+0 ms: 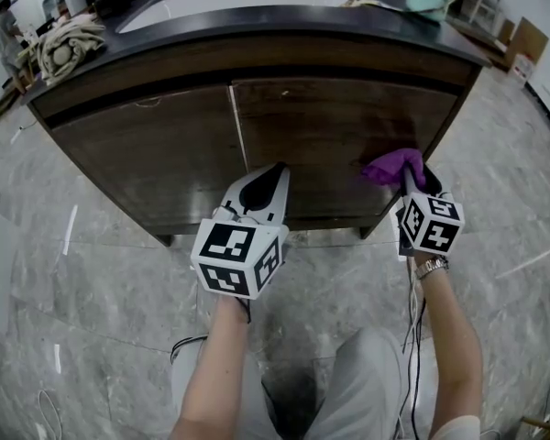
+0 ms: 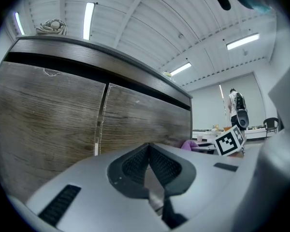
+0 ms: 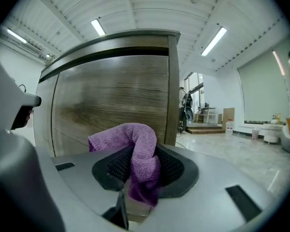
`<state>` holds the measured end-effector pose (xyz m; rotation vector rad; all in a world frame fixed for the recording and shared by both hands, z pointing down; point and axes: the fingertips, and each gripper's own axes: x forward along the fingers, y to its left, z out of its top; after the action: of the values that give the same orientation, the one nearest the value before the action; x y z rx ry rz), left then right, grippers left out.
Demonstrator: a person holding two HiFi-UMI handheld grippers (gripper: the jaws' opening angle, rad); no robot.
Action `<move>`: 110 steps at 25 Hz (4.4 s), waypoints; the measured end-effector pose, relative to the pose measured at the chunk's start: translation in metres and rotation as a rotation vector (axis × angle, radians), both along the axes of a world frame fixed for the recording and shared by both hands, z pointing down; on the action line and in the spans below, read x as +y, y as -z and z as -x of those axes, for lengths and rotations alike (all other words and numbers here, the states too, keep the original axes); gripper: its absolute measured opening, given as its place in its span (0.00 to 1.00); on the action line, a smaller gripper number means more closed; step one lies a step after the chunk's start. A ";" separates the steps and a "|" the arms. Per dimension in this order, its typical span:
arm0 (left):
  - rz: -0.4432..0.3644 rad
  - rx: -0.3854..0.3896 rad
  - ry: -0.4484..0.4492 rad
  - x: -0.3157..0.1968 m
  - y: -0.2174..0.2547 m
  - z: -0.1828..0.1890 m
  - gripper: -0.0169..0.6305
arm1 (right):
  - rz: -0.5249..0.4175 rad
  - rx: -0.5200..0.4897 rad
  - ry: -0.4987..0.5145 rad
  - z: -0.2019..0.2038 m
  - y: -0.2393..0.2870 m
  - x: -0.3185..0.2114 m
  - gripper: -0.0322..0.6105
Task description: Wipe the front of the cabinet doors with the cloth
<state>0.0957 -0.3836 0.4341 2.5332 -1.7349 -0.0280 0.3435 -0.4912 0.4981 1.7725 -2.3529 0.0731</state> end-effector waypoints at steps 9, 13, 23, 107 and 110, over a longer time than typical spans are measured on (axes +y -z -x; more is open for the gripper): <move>0.002 -0.004 0.033 0.001 0.000 0.017 0.04 | 0.039 -0.114 -0.074 -0.007 -0.017 0.014 0.26; 0.006 -0.006 0.051 -0.001 -0.003 0.020 0.04 | 0.049 -0.073 0.078 0.059 -0.022 0.035 0.26; -0.016 0.026 0.077 0.000 0.009 0.027 0.04 | 0.086 -0.031 0.330 0.231 -0.067 0.077 0.26; -0.053 0.063 0.024 -0.016 0.007 0.027 0.04 | 0.249 0.169 -0.052 0.076 -0.216 0.016 0.26; -0.057 0.070 0.021 -0.017 0.009 0.024 0.04 | 0.261 0.149 -0.156 0.035 -0.215 0.008 0.26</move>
<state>0.0719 -0.4005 0.4254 2.5199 -1.7596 -0.1674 0.3085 -0.4831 0.7126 1.7626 -1.9980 0.2490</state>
